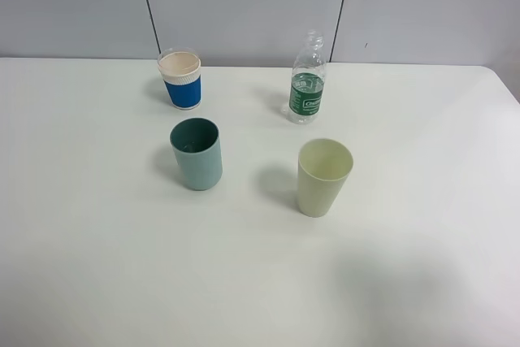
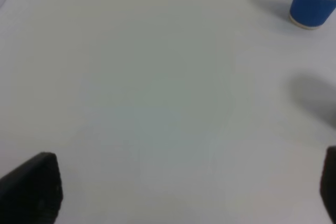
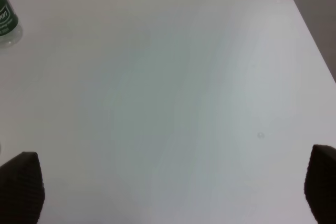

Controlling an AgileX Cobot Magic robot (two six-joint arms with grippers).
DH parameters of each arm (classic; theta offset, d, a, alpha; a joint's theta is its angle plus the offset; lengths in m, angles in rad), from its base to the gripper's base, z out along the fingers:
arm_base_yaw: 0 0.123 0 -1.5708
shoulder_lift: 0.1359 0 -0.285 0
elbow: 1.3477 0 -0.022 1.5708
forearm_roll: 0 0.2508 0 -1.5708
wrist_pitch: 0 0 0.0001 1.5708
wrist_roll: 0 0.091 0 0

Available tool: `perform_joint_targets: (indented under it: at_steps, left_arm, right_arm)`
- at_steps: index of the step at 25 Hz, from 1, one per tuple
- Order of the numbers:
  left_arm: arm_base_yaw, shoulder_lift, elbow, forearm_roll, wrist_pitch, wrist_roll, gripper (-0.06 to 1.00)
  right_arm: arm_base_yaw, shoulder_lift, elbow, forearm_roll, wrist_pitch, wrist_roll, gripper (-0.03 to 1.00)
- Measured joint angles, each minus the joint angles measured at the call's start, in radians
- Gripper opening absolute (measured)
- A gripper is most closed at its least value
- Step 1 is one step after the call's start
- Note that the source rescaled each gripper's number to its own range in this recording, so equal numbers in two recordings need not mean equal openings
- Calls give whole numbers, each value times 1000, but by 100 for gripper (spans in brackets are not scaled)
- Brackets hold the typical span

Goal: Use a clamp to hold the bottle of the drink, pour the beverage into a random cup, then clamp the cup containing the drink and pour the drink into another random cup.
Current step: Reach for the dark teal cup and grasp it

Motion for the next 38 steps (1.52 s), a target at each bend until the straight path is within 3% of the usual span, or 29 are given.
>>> perform_joint_targets:
  at_steps: [38]
  left_arm:
    - [0,0,0,0,0,0,100]
  right_arm:
    - [0,0,0,0,0,0,100]
